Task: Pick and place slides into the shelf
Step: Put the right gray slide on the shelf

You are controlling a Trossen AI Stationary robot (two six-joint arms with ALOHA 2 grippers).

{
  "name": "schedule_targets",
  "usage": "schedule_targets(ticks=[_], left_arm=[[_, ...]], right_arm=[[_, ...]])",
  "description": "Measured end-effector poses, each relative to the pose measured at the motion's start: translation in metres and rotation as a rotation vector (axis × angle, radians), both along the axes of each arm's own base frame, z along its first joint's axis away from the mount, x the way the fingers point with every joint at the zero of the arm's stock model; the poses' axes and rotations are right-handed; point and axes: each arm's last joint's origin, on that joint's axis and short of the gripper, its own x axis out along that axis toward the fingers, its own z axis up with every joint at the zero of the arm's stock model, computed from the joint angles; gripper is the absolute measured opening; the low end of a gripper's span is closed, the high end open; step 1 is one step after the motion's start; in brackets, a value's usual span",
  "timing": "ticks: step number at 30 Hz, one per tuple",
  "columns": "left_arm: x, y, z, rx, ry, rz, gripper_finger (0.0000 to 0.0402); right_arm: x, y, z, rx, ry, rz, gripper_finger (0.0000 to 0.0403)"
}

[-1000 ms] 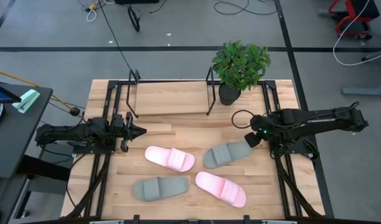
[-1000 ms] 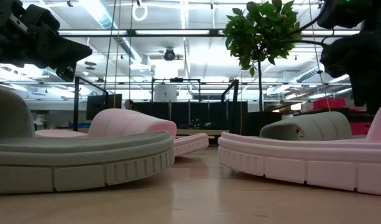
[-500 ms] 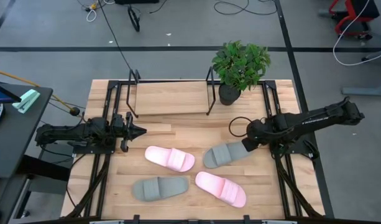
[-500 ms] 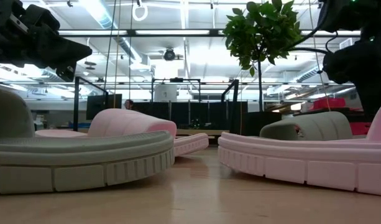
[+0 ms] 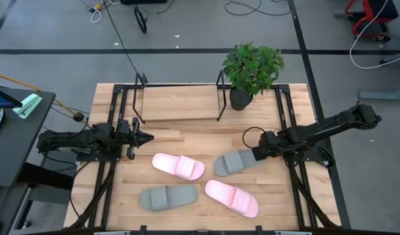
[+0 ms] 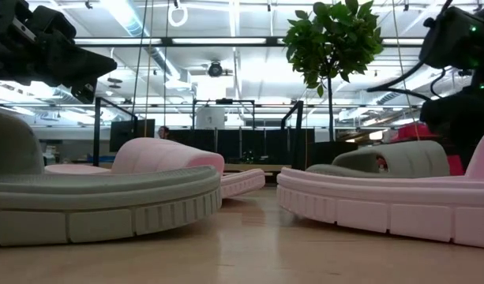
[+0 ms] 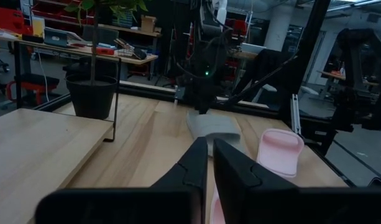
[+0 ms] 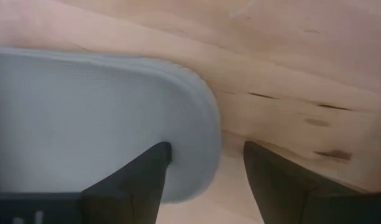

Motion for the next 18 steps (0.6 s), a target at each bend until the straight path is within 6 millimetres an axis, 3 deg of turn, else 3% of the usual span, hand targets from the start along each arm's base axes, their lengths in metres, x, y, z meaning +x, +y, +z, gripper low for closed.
schedule_targets(ticks=[7, 14, 18], left_arm=[[0.000, 0.000, 0.000, 0.020, 0.000, 0.001, 0.0034], [0.000, 0.000, 0.000, 0.024, -0.003, 0.002, 0.0038], [0.000, 0.000, 0.000, 0.024, -0.005, 0.002, 0.0032]], right_arm=[[0.001, -0.001, 0.000, -0.027, -0.055, 0.004, 0.0173], [0.000, -0.001, 0.001, -0.058, -0.072, 0.068, 0.0026], [0.008, -0.001, 0.011, -0.083, -0.130, 0.080, 0.0028]])
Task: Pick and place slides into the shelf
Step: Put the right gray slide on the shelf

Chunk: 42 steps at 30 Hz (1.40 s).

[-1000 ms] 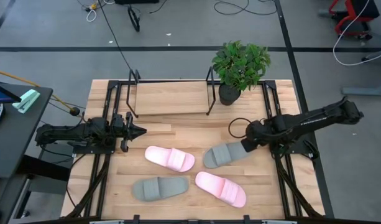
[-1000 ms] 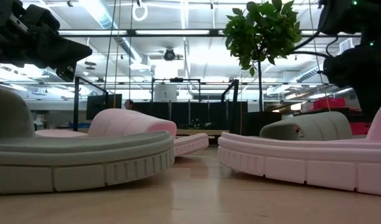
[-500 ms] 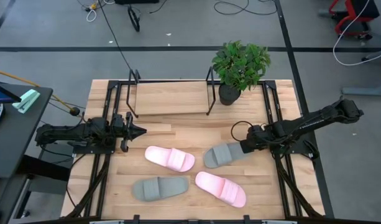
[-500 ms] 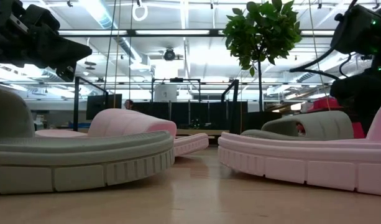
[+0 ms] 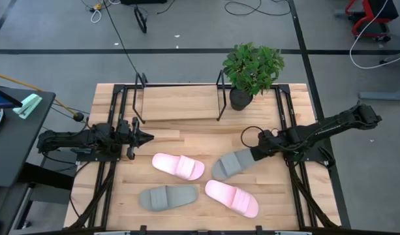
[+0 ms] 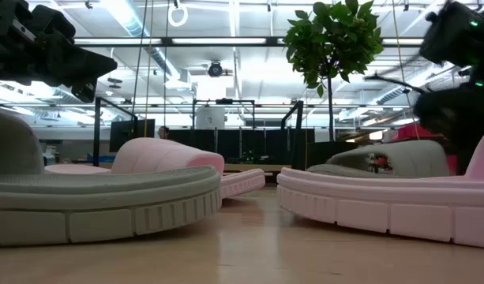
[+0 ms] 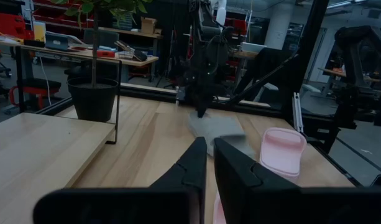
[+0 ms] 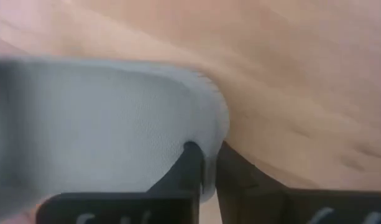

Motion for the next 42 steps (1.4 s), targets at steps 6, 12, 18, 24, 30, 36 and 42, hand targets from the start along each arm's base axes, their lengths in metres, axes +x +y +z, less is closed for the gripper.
schedule_targets(ticks=[6, 12, 18, 24, 30, 36, 42], left_arm=[[0.000, 0.000, 0.000, 0.001, 0.000, 0.000, 0.0025], [0.000, 0.000, 0.000, -0.006, -0.001, 0.000, 0.0034], [0.000, 0.000, 0.000, -0.008, -0.001, 0.000, 0.0033], [0.000, 0.000, 0.000, -0.008, 0.000, -0.001, 0.0024], [0.000, 0.000, 0.000, -0.040, 0.002, -0.003, 0.0030], [0.000, 0.000, 0.000, -0.067, 0.002, -0.004, 0.0035], [0.000, 0.000, 0.000, -0.069, 0.003, -0.006, 0.0024]], right_arm=[[0.015, 0.003, 0.039, -0.069, -0.072, 0.069, 0.0023], [0.023, 0.006, 0.098, -0.223, -0.110, 0.129, 0.0023], [0.036, 0.017, 0.152, -0.368, -0.190, 0.272, 0.0023], [0.071, 0.034, 0.185, -0.542, -0.199, 0.556, 0.0023], [0.121, 0.044, 0.209, -0.718, -0.169, 0.774, 0.0022], [0.160, 0.036, 0.238, -0.845, -0.119, 0.915, 0.0022], [0.185, 0.017, 0.266, -0.947, -0.096, 0.978, 0.0022]])
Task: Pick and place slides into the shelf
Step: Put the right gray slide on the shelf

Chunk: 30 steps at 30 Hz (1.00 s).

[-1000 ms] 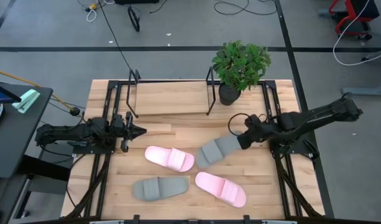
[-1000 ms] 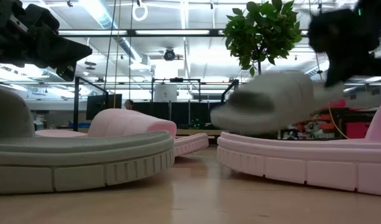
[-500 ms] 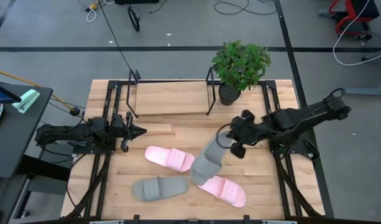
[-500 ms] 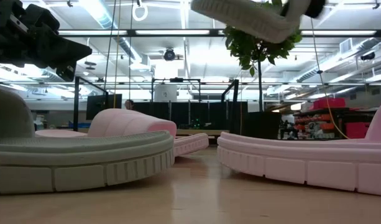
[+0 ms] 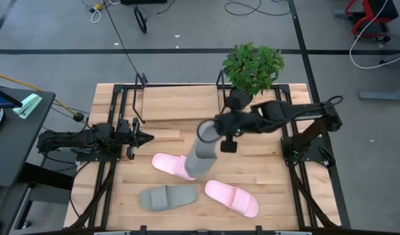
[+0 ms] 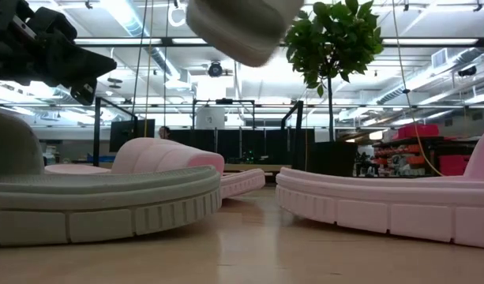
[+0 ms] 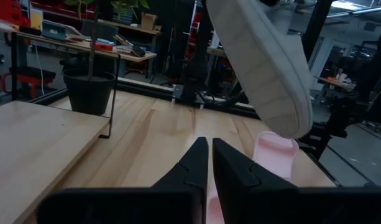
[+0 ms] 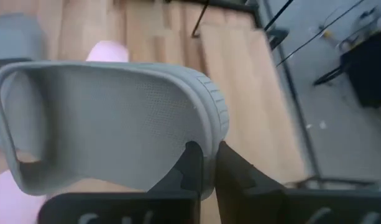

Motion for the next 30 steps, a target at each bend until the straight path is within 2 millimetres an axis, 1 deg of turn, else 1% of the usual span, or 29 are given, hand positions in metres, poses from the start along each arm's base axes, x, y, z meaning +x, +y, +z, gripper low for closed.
schedule_targets(ticks=[6, 10, 15, 22, 26, 30], left_arm=[[0.000, 0.000, 0.000, 0.000, 0.000, -0.001, 0.0018], [0.000, 0.000, 0.000, 0.000, 0.001, 0.000, 0.0023], [0.000, 0.000, 0.000, 0.000, 0.001, 0.000, 0.0030], [0.000, 0.000, 0.000, 0.000, 0.001, -0.001, 0.0026], [0.000, 0.000, 0.000, 0.000, 0.002, -0.001, 0.0020], [0.000, 0.000, 0.000, 0.000, 0.002, -0.001, 0.0020]], right_arm=[[0.017, -0.021, 0.015, -0.089, 0.007, 0.036, 0.0022], [0.028, -0.035, 0.017, -0.129, 0.016, 0.036, 0.0022], [0.043, -0.058, 0.008, -0.171, 0.035, 0.030, 0.0022], [0.067, -0.094, -0.003, -0.160, -0.027, 0.062, 0.0022], [0.080, -0.109, -0.012, -0.193, -0.037, 0.089, 0.0022], [0.092, -0.117, -0.022, -0.227, -0.037, 0.104, 0.0022]])
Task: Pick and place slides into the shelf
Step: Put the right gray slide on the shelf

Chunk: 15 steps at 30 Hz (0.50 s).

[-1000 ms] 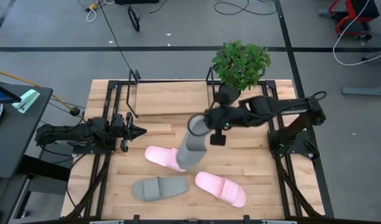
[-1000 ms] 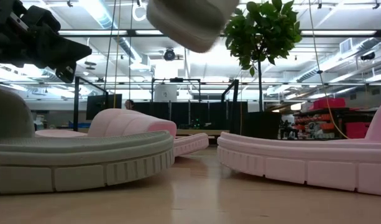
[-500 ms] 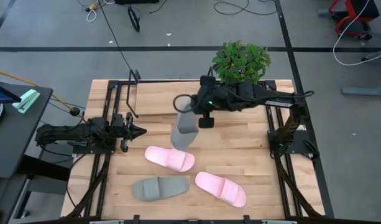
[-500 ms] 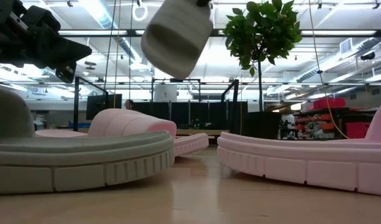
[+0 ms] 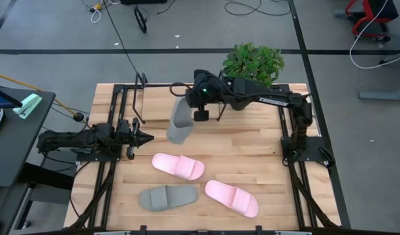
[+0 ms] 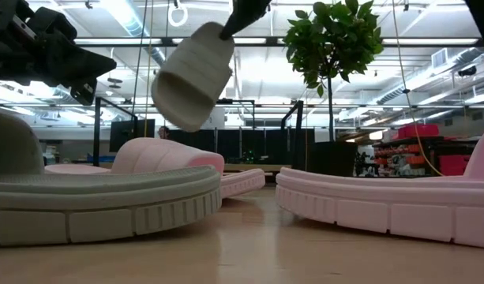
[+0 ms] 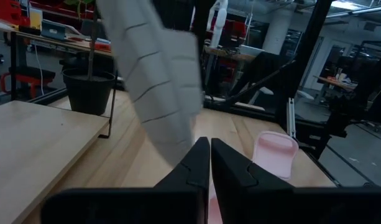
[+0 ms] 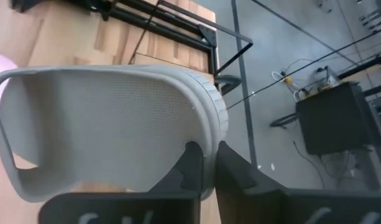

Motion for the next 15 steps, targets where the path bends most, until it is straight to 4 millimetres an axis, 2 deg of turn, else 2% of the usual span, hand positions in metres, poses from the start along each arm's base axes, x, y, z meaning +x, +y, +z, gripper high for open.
schedule_targets(ticks=[7, 15], left_arm=[[0.000, 0.000, 0.000, 0.000, 0.000, 0.000, 0.0035], [0.000, 0.000, -0.001, 0.008, 0.008, -0.005, 0.0066]], right_arm=[[0.012, -0.002, 0.004, 0.005, -0.126, -0.011, 0.0022], [0.011, -0.005, 0.017, 0.000, -0.216, -0.036, 0.0020]])
